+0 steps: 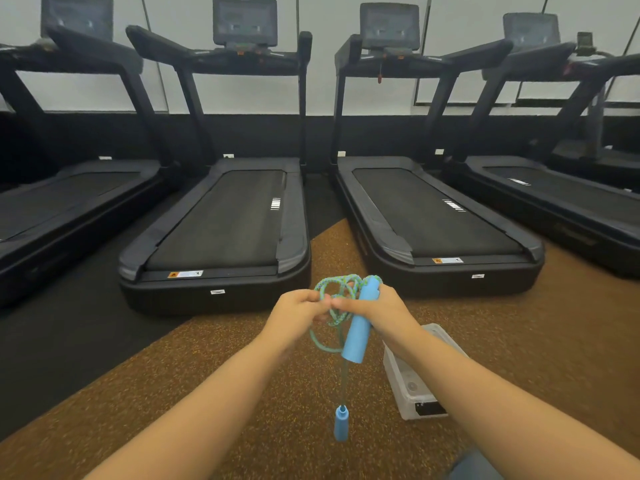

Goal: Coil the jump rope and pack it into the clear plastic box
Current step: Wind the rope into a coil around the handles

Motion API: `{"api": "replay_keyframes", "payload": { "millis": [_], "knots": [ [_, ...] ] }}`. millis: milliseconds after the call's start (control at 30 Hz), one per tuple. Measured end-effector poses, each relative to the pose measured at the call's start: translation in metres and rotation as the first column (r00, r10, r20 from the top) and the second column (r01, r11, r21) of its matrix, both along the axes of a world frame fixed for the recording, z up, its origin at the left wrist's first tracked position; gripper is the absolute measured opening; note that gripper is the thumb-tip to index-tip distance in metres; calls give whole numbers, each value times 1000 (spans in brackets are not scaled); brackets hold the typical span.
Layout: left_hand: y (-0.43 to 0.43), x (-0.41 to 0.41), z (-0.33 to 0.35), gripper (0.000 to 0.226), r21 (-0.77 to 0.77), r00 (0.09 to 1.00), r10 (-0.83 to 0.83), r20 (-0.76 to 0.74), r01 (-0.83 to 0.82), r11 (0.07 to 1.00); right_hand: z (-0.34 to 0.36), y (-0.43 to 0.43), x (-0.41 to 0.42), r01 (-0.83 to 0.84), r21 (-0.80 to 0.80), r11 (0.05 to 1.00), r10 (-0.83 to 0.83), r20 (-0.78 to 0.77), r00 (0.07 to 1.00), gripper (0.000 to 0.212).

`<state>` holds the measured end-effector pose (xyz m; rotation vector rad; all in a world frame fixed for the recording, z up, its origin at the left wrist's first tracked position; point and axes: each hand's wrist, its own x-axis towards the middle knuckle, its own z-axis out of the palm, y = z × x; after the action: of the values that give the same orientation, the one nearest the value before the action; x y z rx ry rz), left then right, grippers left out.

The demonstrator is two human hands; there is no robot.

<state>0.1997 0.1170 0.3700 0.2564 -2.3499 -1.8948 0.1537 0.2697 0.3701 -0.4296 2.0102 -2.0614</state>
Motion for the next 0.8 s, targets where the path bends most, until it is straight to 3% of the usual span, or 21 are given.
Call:
{"api": "replay_keyframes", "payload": {
  "millis": [167, 300, 367, 433, 533, 633, 800],
  "knots": [
    [-5, 1, 24, 5, 454, 987, -53, 155, -23, 891, -6, 3, 0, -73, 139, 988, 82, -62, 995, 31],
    [-7, 2, 46, 9, 633, 970, -44, 239, -121, 765, -11, 0, 6, -128, 292, 948, 165, -106, 981, 48],
    [-6, 1, 57, 12, 712, 968, 4, 250, -186, 677, -13, -1, 9, -158, 331, 930, 204, -109, 973, 43],
    [-6, -2, 66, 16, 803, 968, 27, 248, -221, 554, -15, -1, 13, -203, 336, 920, 247, -93, 965, 32],
    [-9, -7, 74, 20, 931, 968, 10, 250, -243, 274, -17, -4, 23, -251, 329, 910, 295, -89, 951, 26],
    [-4, -7, 81, 37, 960, 969, 47, 242, -246, 137, -22, -11, 33, -182, 324, 928, 235, -132, 963, 29],
    [25, 1, 92, 41, 975, 979, 107, 172, -154, -159, -27, -28, 49, -66, 306, 950, 137, -215, 967, 28]
  ]
}}
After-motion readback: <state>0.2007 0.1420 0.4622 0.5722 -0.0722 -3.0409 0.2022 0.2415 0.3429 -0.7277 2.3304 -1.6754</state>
